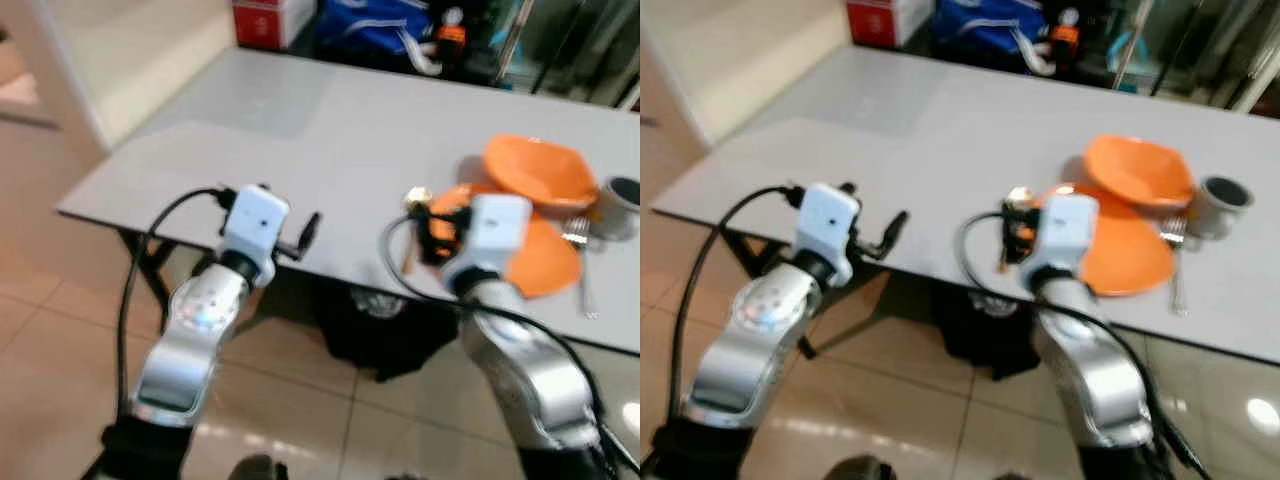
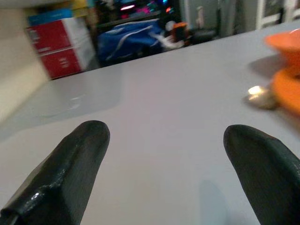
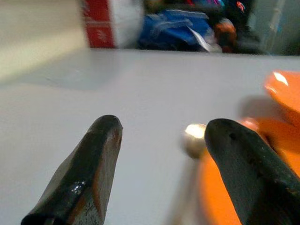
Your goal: Setting the table
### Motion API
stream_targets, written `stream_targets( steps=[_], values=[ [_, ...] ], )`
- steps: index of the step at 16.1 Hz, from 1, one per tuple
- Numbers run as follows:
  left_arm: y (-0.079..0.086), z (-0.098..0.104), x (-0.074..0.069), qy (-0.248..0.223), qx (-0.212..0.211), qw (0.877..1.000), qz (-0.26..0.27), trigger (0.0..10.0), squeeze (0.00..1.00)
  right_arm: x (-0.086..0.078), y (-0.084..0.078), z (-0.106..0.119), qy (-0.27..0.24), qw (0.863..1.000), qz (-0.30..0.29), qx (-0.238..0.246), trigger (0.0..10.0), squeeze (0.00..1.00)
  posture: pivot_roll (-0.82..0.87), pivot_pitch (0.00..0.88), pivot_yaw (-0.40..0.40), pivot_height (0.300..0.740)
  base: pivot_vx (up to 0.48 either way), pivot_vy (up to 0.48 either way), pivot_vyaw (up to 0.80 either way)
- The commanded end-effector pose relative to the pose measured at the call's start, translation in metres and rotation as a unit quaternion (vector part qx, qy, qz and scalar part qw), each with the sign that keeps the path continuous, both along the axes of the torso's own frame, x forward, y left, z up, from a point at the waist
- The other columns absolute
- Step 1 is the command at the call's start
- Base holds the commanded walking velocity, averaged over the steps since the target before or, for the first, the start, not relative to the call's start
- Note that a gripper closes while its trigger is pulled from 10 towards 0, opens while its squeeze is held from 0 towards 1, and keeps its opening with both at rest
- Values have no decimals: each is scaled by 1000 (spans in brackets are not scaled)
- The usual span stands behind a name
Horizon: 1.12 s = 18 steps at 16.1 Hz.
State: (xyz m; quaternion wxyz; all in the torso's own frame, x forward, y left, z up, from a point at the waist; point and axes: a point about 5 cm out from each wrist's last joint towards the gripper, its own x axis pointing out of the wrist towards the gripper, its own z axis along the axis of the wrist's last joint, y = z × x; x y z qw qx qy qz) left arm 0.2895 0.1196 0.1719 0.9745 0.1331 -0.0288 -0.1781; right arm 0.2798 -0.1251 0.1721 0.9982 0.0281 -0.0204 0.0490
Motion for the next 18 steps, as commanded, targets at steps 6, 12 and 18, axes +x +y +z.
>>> stream_targets(
  steps=[6, 12, 18],
  values=[
    [16, 2, -2, 4, -14, 998, 60, 10000, 0, 11, -20, -2, -26, 999, -30, 10, 10000, 0, 86, 35, -40, 740, 0, 480, 0],
    [11, 0, -2, 7, -21, 998, 62, 10000, 0, 9, -9, -4, -31, 999, -5, -11, 10000, 0, 67, 35, -45, 740, 0, 480, 0],
    [12, 1, 1, -2, -21, 997, 75, 10000, 0, 8, -14, -9, -9, 1000, -12, -14, 10000, 0, 31, 21, -57, 740, 0, 480, 0]
  ],
)
